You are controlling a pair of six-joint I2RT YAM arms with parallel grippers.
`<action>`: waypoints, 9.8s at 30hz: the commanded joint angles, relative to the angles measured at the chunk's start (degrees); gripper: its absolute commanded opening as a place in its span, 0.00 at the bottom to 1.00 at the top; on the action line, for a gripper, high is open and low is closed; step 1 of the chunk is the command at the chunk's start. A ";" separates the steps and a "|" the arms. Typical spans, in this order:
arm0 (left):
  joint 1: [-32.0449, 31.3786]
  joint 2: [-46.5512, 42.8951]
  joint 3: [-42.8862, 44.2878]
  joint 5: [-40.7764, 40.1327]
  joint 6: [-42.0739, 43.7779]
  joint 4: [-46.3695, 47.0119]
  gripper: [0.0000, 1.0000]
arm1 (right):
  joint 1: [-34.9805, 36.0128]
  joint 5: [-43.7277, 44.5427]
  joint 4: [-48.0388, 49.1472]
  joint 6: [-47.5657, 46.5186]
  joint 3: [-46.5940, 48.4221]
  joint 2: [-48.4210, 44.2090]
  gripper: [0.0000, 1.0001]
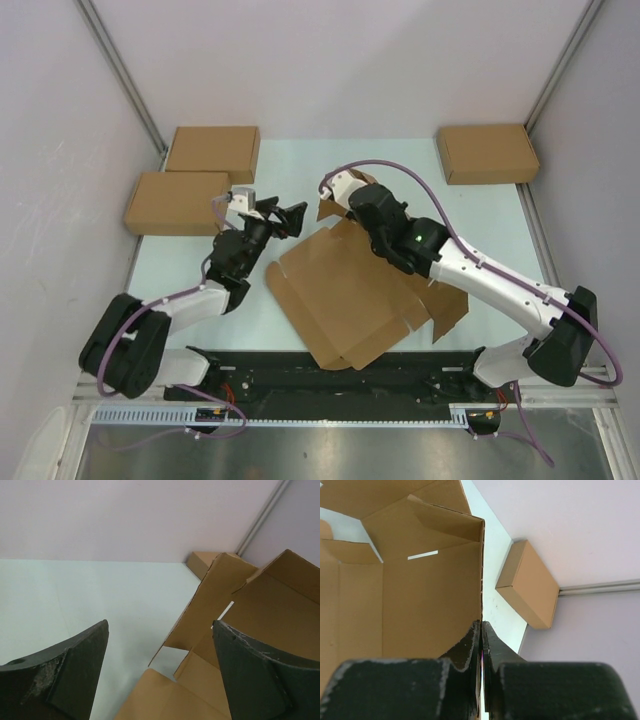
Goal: Fold the paper box
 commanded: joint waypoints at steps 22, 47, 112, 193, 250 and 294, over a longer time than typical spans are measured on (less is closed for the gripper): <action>0.38 24.83 -3.56 7.23 -6.05 40.19 0.84 | 9.34 5.00 3.38 -3.43 -8.43 3.53 0.00; 0.29 17.98 -4.00 4.06 -4.03 31.67 0.84 | 9.44 3.78 4.09 -1.15 -10.99 3.36 0.00; -6.04 14.46 1.19 10.67 5.73 22.69 0.00 | 8.64 1.92 6.72 -0.88 -10.99 5.20 0.00; -3.40 22.20 -3.38 0.46 7.66 36.76 0.30 | 17.34 4.74 5.67 -0.35 -10.99 6.70 0.00; -20.80 18.07 -15.87 -16.85 -2.98 41.78 0.00 | 22.61 12.30 7.08 -2.99 -10.99 7.58 0.15; -22.48 19.12 -14.72 -19.40 0.80 41.86 0.00 | 11.20 -8.78 1.54 15.98 -5.18 -8.06 0.50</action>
